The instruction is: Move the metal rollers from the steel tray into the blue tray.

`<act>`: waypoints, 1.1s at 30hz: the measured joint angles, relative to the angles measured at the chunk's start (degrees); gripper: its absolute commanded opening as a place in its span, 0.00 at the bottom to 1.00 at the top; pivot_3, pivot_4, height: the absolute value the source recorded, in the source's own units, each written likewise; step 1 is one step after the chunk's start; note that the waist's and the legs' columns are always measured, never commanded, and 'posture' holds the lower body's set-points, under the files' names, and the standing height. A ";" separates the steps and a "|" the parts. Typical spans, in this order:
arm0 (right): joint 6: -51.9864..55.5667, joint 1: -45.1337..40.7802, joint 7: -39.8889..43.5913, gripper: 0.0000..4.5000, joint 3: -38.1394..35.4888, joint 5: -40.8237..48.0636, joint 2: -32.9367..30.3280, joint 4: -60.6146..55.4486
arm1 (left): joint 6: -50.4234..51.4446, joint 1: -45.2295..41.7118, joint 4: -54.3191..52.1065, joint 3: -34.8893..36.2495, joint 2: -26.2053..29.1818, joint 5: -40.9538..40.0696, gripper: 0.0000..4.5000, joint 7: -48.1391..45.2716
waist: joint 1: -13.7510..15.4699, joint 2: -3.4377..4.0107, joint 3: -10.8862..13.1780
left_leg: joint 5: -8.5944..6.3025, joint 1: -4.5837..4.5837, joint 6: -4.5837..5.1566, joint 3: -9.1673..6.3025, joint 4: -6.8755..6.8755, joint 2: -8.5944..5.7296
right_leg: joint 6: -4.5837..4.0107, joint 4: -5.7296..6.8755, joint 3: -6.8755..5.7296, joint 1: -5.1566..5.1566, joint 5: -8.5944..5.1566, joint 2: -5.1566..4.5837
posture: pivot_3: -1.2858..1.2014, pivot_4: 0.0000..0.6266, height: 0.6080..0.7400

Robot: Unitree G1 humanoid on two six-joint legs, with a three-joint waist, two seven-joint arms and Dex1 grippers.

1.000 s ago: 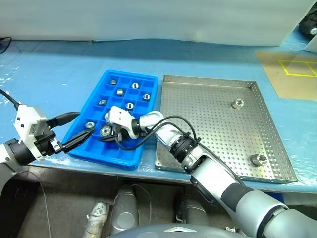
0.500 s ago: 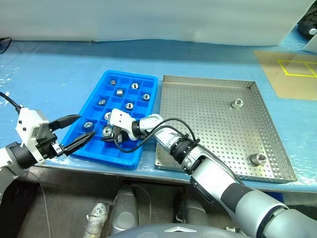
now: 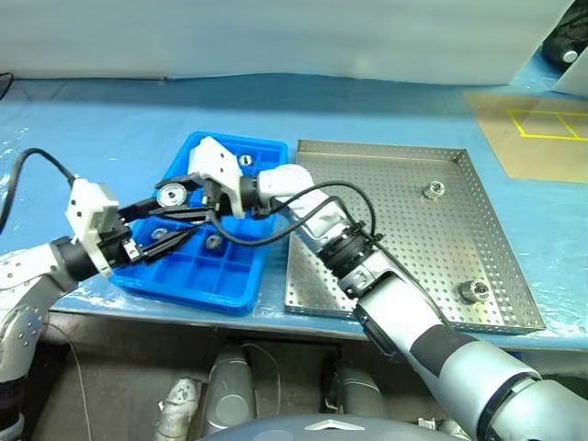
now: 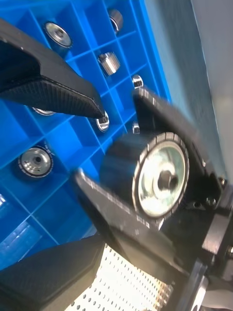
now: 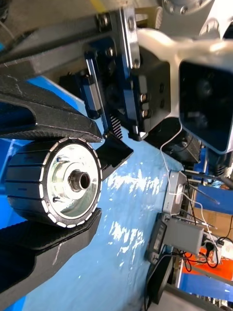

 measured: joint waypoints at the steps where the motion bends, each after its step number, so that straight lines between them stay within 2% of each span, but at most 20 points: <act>1: 0.87 1.10 0.21 0.37 -0.05 -0.24 -1.36 -0.59 | -0.46 -0.74 1.26 -0.69 -0.03 0.48 0.89 -0.48 | -0.10 -0.03 -0.01 | 0.02 -0.01 -0.03 0.00 0.04 0.00 | -0.01 0.00 0.01 0.00 0.02 0.00 | 0.55 0.24 1.00; 5: 4.12 4.08 -0.67 0.37 -0.99 -1.04 -2.52 -1.56 | -1.94 -4.24 6.40 -1.52 -0.04 1.88 0.89 -1.70 | -1.73 -0.04 -0.01 | 0.13 -0.04 -0.21 -0.03 0.04 0.03 | -0.05 0.10 0.00 -0.12 0.04 0.06 | 0.55 0.24 1.00; 7: 4.78 4.06 -2.17 0.37 -1.14 -1.41 -0.73 -1.98 | -2.43 -6.90 8.27 -1.23 0.11 1.90 0.89 -1.94 | -2.85 -0.05 -0.01 | 0.22 -0.02 -0.35 -0.09 0.02 0.06 | -0.07 0.17 -0.01 -0.14 0.03 0.12 | 0.56 0.24 1.00; 9: 4.51 3.53 -4.64 0.37 -1.52 -2.34 4.07 -0.24 | -2.43 -8.52 9.86 0.66 2.12 1.87 0.89 -2.46 | -4.14 -0.15 -0.03 | 0.28 -0.02 -0.45 -0.16 0.02 0.12 | -0.24 0.42 0.00 -0.28 -0.07 0.20 | 0.57 0.24 1.00; 12: 2.72 1.92 -5.74 0.37 -0.26 -2.63 5.13 1.89 | -2.38 -7.62 9.65 2.41 3.50 1.87 0.89 -2.64 | -4.05 -0.13 -0.04 | 0.24 0.03 -0.39 -0.19 -0.08 0.08 | -0.32 0.46 -0.07 -0.23 -0.17 0.15 | 0.58 0.24 1.00; 18: 1.10 1.77 -6.99 0.37 1.61 -2.76 5.40 7.63 | -1.15 -1.40 5.41 4.31 3.36 1.03 0.89 -2.17 | -2.57 -0.19 -0.03 | 0.18 0.01 -0.29 -0.27 -0.05 0.09 | -0.36 0.59 -0.17 -0.22 -0.19 0.11 | 0.62 0.24 1.00; 26: -1.27 1.83 -6.68 0.37 8.45 -2.83 5.58 12.03 | 2.28 9.50 -4.44 14.14 3.15 -2.92 0.89 0.36 | -1.21 -0.17 -0.01 | 0.18 -0.01 -0.30 -0.64 -0.09 0.08 | -0.46 0.77 -0.40 -0.23 -0.30 0.12 | 0.68 0.24 1.00; 33: -2.41 1.88 -4.77 0.37 11.64 -2.34 5.59 12.76 | 5.15 22.43 -14.62 25.64 -1.84 -7.34 0.89 3.66 | 1.43 -0.09 0.05 | 0.17 -0.13 -0.31 -0.92 -0.14 0.07 | -0.21 0.74 -0.55 -0.24 -0.63 0.13 | 0.72 0.24 1.00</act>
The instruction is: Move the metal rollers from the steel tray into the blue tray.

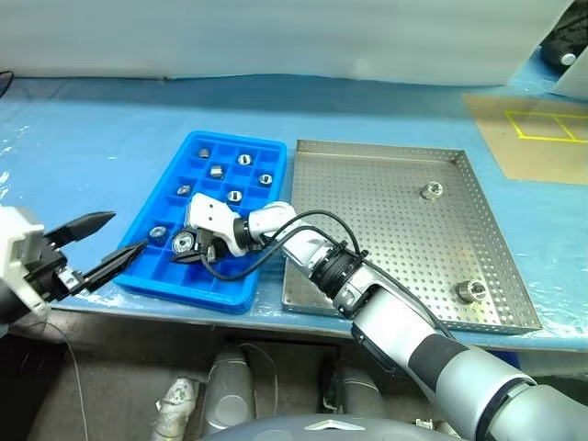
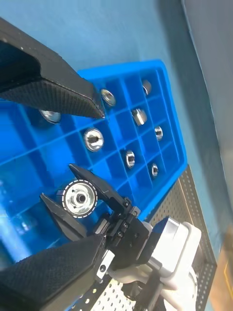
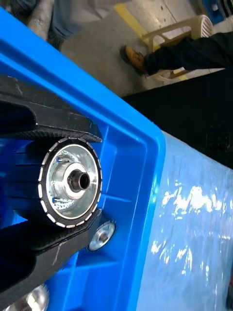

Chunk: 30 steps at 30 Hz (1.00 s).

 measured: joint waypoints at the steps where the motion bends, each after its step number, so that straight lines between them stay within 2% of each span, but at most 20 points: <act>1: -0.15 0.02 0.08 0.37 0.49 0.16 0.00 0.01 | 0.13 1.01 -0.97 0.87 -0.53 -0.60 0.89 0.61 | 0.57 0.08 0.05 | 0.00 0.00 0.00 -0.05 -0.02 0.00 | 0.03 0.00 -0.01 0.00 -0.02 0.01 | 0.73 0.24 1.00; 6: -2.39 0.19 0.04 0.37 5.34 0.66 0.03 -0.09 | 0.22 6.17 -6.10 3.34 -3.89 -2.56 0.89 3.59 | 3.27 0.32 0.19 | -0.02 0.00 -0.01 -0.17 -0.04 -0.03 | 0.07 0.00 0.00 0.00 -0.05 0.00 | 0.74 0.24 1.00; 14: -7.70 0.04 -3.37 0.37 4.19 1.75 0.04 5.21 | -0.12 8.30 -9.26 3.13 -5.04 -3.85 0.89 6.50 | 6.70 0.47 0.25 | -0.05 0.35 -0.02 -0.24 -0.35 -0.17 | 0.10 0.00 0.29 0.02 -0.07 0.00 | 0.73 0.24 1.00; 30: -9.83 -1.97 -4.17 0.37 2.04 0.85 0.29 10.13 | -0.24 2.59 -5.69 -2.59 -1.00 -3.78 0.89 5.19 | 6.66 0.43 0.20 | -0.07 0.39 -0.01 -0.24 -0.40 -0.26 | 0.10 0.00 0.55 -0.09 -0.06 0.09 | 0.70 0.24 1.00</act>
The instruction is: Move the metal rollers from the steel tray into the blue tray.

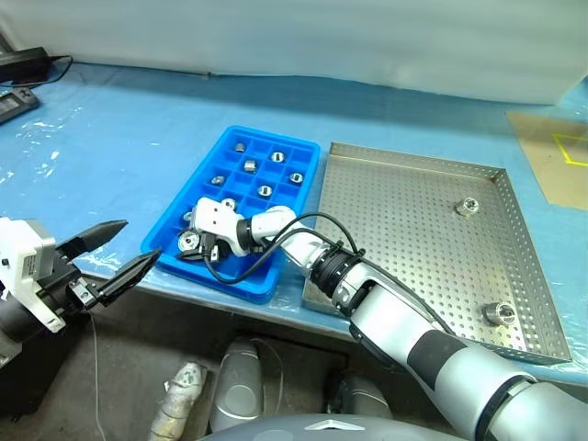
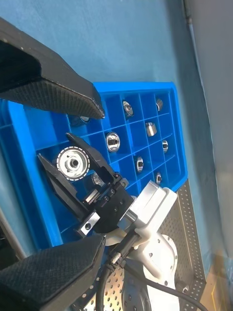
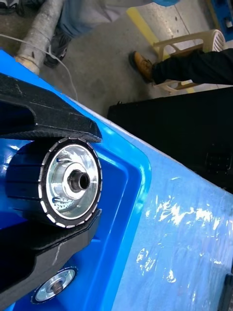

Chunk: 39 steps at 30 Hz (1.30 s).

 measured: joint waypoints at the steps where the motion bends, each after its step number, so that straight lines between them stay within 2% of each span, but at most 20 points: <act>1: 0.01 0.00 0.21 0.37 0.07 -0.13 0.00 0.18 | 0.00 -0.19 0.13 -0.03 0.06 0.09 0.89 -0.07 | -0.03 -0.05 -0.03 | 0.00 -0.04 0.00 0.00 0.00 0.02 | 0.00 0.00 0.00 -0.01 0.00 0.05 | 0.70 0.24 1.00; 3: 0.00 0.00 0.64 0.37 0.16 -0.42 0.00 0.33 | 0.00 -0.37 0.61 -0.11 0.18 0.27 0.89 -0.27 | -0.07 -0.16 -0.10 | 0.01 -0.12 -0.01 0.01 0.01 0.06 | -0.01 0.00 0.00 -0.07 0.00 0.15 | 0.70 0.24 1.00; 8: -0.83 0.00 2.11 0.74 0.05 -0.71 0.00 0.32 | 0.00 -0.84 1.09 -1.01 0.33 0.52 0.89 -0.59 | -0.48 -0.28 -0.17 | 0.05 -0.60 -0.18 0.00 0.11 0.32 | -0.07 -0.09 0.06 -0.53 0.01 0.59 | 0.69 0.24 1.00; 10: -0.76 0.00 1.94 0.88 -0.09 -0.77 0.00 0.32 | 0.00 -1.00 1.11 -1.16 0.48 0.54 0.89 -0.63 | -1.24 -0.30 -0.18 | 0.06 -0.76 -0.22 0.00 0.14 0.32 | -0.35 -0.08 0.05 -0.66 0.17 0.60 | 0.69 0.24 1.00; 14: -0.55 -0.06 1.82 0.88 -0.32 -0.76 0.00 0.30 | 0.01 -2.75 1.34 -1.88 1.57 0.53 0.89 -0.80 | -2.66 -0.29 -0.17 | 0.06 -0.77 -0.23 0.00 0.19 0.33 | -0.25 0.01 0.04 -0.70 0.11 0.59 | 0.68 0.24 1.00; 19: -0.05 -1.81 1.95 0.88 -4.06 0.56 0.25 -0.64 | 0.03 -6.48 3.85 -4.15 3.14 0.70 0.89 -1.35 | -3.95 -0.25 -0.14 | 0.07 -0.73 -0.26 -0.01 0.31 0.39 | -0.14 0.18 0.02 -0.74 0.05 0.61 | 0.65 0.24 1.00; 23: 2.52 -7.91 3.98 0.88 -11.07 5.42 1.01 -8.74 | -0.49 -13.39 8.62 -9.92 4.48 2.31 0.89 -3.01 | -4.75 -0.27 -0.16 | 0.08 -0.69 -0.27 -0.01 0.45 0.39 | -0.17 0.28 0.04 -0.68 0.10 0.61 | 0.62 0.24 1.00; 28: 4.73 -7.96 5.32 0.88 -14.30 6.39 0.04 -14.78 | -1.86 -23.50 16.12 -18.03 4.94 5.49 0.89 -6.27 | -5.82 -0.44 -0.28 | 0.12 -0.62 -0.33 -0.01 0.59 0.38 | -0.46 0.31 -0.01 -0.51 0.30 0.59 | 0.56 0.24 1.00; 32: 7.77 -3.47 4.92 0.88 -16.88 4.35 -8.69 -21.70 | -4.36 -36.53 24.83 -27.67 3.52 9.12 0.89 -10.65 | -6.62 -0.52 -0.33 | 0.21 -0.39 -0.47 -0.03 0.90 0.33 | -0.29 0.21 0.02 0.03 0.49 0.54 | 0.51 0.24 1.00; 35: 11.52 2.31 2.76 0.88 -20.37 2.22 -17.69 -26.10 | -6.85 -44.18 31.61 -33.53 0.23 12.02 0.89 -14.10 | -7.69 -0.54 -0.33 | 0.26 -0.26 -0.55 -0.02 1.08 0.23 | -0.18 0.15 0.05 0.33 0.57 0.44 | 0.48 0.24 1.00; 37: 13.87 5.11 1.28 0.88 -22.08 1.29 -21.09 -28.72 | -8.33 -47.04 34.58 -36.37 -1.55 13.72 0.89 -15.93 | -9.42 -0.54 -0.33 | 0.29 -0.26 -0.60 0.00 1.16 0.25 | -0.28 0.15 0.09 0.29 0.70 0.48 | 0.44 0.24 1.00; 39: 17.35 8.82 -1.39 0.88 -24.59 0.92 -24.71 -34.14 | -10.31 -52.33 39.17 -40.49 -5.71 15.87 0.89 -18.76 | -10.62 -0.52 -0.33 | 0.31 -0.27 -0.61 0.00 1.15 0.28 | -0.29 0.15 0.12 0.27 0.70 0.55 | 0.41 0.24 1.00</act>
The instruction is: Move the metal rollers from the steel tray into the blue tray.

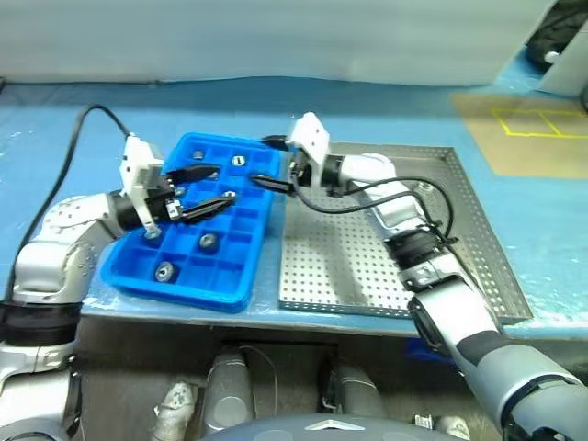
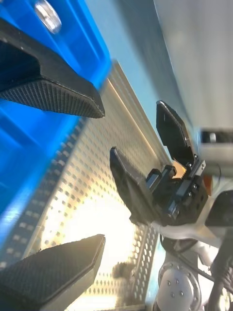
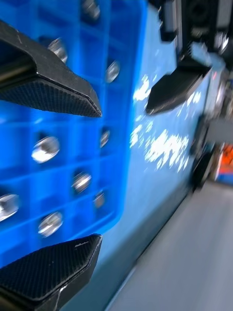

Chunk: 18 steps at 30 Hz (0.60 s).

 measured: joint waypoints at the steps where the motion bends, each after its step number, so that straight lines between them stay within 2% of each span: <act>1: 2.44 2.48 -2.13 0.88 -2.01 -0.19 -2.59 -3.84 | -1.49 -3.61 3.40 -2.94 -2.85 1.43 0.89 -2.21 | -0.25 0.01 0.00 | 0.00 0.00 0.00 0.01 0.01 -0.01 | 0.00 -0.02 0.02 0.04 0.00 0.00 | 0.40 0.24 1.00; 5: 11.29 10.03 -8.64 0.88 -9.82 -0.35 -9.53 -16.79 | -6.61 -11.11 15.31 -8.92 -10.14 5.91 0.89 -7.99 | -3.04 0.01 0.00 | -0.08 0.04 0.16 0.11 0.12 -0.02 | 0.20 -0.11 0.28 0.05 0.14 0.10 | 0.34 0.24 1.00; 9: 18.19 16.69 -11.44 0.88 -12.27 -0.28 -12.32 -26.85 | -10.16 -14.81 21.92 -10.55 -14.26 8.25 0.89 -11.49 | -5.93 0.05 -0.01 | -0.13 0.26 0.24 0.24 0.07 -0.02 | 0.05 -0.12 0.53 0.08 0.05 0.20 | 0.32 0.24 1.00; 15: 31.32 29.72 -12.45 0.88 -18.87 2.62 -19.35 -44.82 | -11.99 -15.40 25.20 -12.71 -19.77 9.65 0.89 -16.13 | -6.74 0.08 -0.01 | -0.56 0.50 0.95 0.69 0.50 -0.10 | 0.23 -0.24 0.96 0.37 0.15 0.14 | 0.29 0.24 1.00; 18: 35.85 32.58 -12.44 0.88 -24.05 4.45 -21.94 -48.72 | -12.02 -14.96 24.97 -12.96 -20.69 9.81 0.89 -16.83 | -6.90 0.08 -0.02 | -0.67 0.71 1.13 1.06 0.72 -0.16 | 0.50 -0.33 1.36 0.44 0.25 0.11 | 0.29 0.24 1.00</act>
